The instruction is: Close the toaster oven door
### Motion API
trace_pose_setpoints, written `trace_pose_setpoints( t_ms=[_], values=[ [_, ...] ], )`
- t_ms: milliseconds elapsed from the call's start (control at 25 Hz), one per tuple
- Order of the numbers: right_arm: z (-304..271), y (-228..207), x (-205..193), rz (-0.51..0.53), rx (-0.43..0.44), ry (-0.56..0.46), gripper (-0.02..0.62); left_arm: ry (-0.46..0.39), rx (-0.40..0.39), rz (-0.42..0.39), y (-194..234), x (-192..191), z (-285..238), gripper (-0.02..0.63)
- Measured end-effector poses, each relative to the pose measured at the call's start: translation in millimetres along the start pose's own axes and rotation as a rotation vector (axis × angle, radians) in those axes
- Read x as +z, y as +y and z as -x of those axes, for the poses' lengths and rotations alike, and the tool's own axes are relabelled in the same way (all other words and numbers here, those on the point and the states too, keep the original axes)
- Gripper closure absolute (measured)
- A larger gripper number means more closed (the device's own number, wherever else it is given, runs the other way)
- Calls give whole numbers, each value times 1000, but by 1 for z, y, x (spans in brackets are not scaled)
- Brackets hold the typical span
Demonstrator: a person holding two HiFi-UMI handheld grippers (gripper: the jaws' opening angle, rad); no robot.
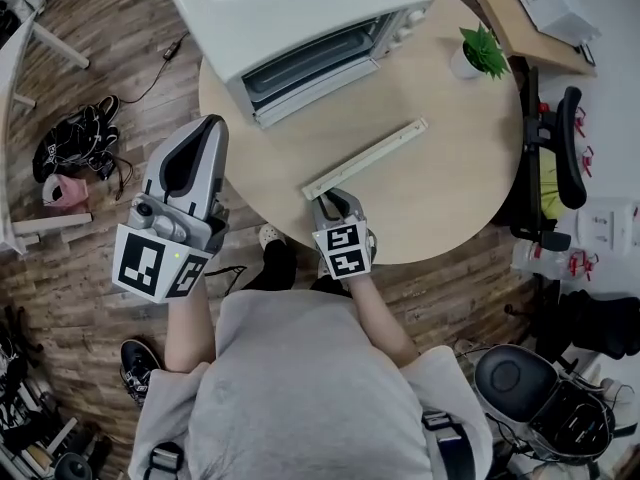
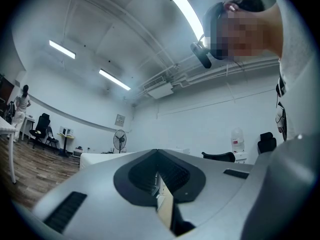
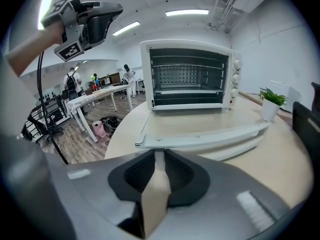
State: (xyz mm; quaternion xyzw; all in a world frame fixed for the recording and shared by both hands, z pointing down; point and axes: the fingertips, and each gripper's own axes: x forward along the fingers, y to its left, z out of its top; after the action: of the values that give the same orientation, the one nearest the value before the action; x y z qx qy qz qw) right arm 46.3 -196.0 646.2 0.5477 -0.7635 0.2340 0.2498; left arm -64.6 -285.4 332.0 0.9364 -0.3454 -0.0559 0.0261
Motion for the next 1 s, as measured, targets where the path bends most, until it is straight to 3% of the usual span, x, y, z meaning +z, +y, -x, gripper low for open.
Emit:
trace_pose_setpoints(
  t_ms=[1000],
  values=[
    [45, 10, 122, 139, 7, -173, 522, -69, 94, 26, 4, 14, 26, 598]
  ],
)
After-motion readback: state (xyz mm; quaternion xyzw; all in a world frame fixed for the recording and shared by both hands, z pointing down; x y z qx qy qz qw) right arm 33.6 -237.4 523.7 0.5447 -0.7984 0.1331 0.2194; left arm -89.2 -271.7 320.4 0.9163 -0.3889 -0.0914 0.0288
